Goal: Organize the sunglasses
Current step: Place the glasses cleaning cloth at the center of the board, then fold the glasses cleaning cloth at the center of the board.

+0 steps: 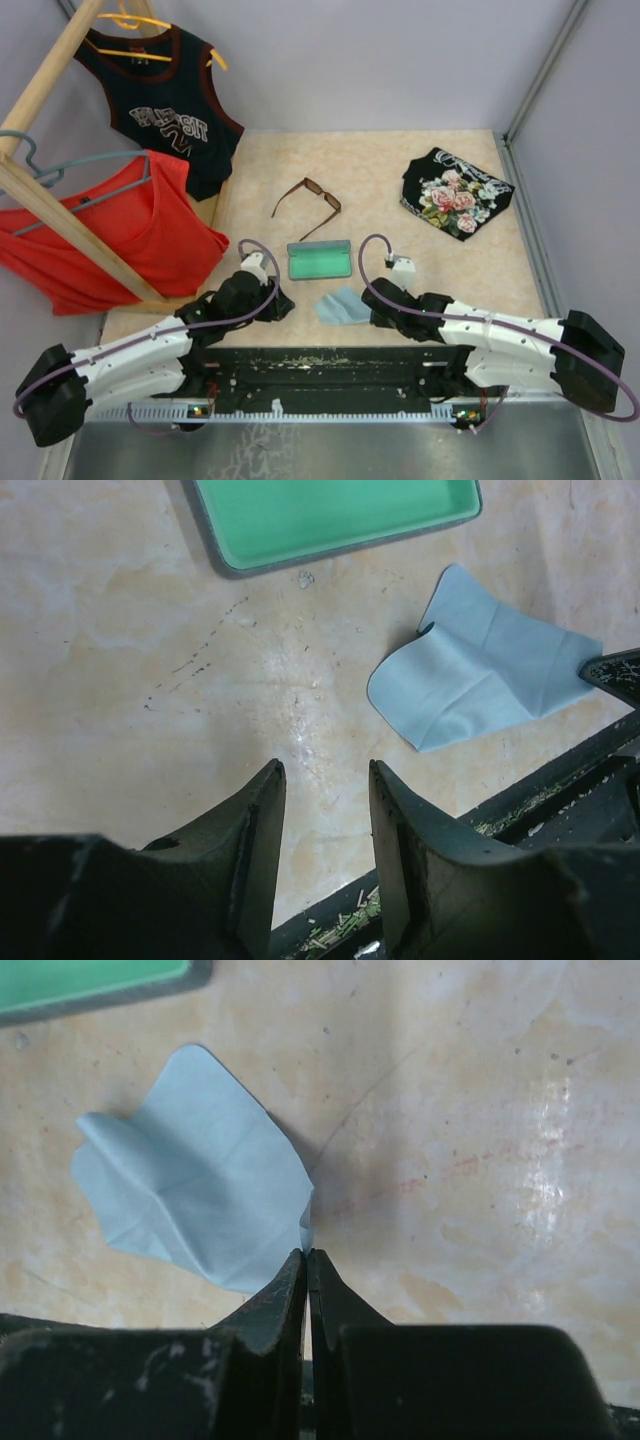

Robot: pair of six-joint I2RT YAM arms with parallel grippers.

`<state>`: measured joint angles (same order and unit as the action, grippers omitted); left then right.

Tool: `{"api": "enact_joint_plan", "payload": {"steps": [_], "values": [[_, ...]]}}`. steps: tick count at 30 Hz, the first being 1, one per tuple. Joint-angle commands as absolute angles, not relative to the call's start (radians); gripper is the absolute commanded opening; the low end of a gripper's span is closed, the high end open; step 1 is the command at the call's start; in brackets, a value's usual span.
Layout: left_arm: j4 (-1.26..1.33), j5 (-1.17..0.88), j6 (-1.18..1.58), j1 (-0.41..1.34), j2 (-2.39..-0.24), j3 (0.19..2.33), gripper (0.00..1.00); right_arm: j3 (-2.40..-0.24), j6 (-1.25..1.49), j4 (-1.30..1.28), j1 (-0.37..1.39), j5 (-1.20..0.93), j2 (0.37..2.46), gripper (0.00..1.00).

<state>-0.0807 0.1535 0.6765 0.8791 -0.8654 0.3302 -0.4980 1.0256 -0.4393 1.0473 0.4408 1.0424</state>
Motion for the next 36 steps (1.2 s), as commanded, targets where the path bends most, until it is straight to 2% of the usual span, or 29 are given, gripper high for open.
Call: {"api": "enact_joint_plan", "payload": {"steps": [1, 7, 10, 14, 17, 22, 26, 29, 33, 36], "values": [[0.013, 0.092, 0.664, 0.877, -0.920, 0.348, 0.45, -0.515, 1.077, -0.526, 1.087, 0.435, 1.007, 0.04], [0.061, 0.072, 0.672, 0.876, -0.994, 0.354, 0.42, -0.540, 1.117, -0.562, 1.192, 0.389, 1.017, 0.16], [0.085, 0.060, 0.673, 0.876, -1.023, 0.355, 0.42, -0.578, 1.116, -0.636, 1.210, 0.424, 1.009, 0.28], [0.115, 0.046, 0.674, 0.876, -1.059, 0.365, 0.47, -0.642, 1.076, -0.765, 1.208, 0.548, 0.982, 0.39], [0.139, 0.035, 0.667, 0.877, -1.095, 0.381, 0.51, -0.675, 0.939, -0.740, 1.154, 0.554, 0.988, 0.45], [0.164, 0.024, 0.662, 0.876, -1.164, 0.421, 0.50, -0.652, 0.620, -0.486, 0.920, 0.313, 1.039, 0.45], [0.173, 0.035, 0.685, 0.877, -1.175, 0.425, 0.49, -0.683, 0.457, -0.341, 0.798, 0.130, 1.134, 0.45], [0.171, 0.049, 0.697, 0.877, -1.162, 0.414, 0.48, -0.763, 0.370, -0.327, 0.771, 0.070, 1.250, 0.44], [0.152, 0.068, 0.707, 0.876, -1.128, 0.394, 0.48, -0.840, 0.310, -0.344, 0.771, 0.031, 1.380, 0.37], [0.137, 0.078, 0.710, 0.876, -1.106, 0.381, 0.47, -0.867, 0.284, -0.355, 0.770, 0.023, 1.445, 0.36]]}}
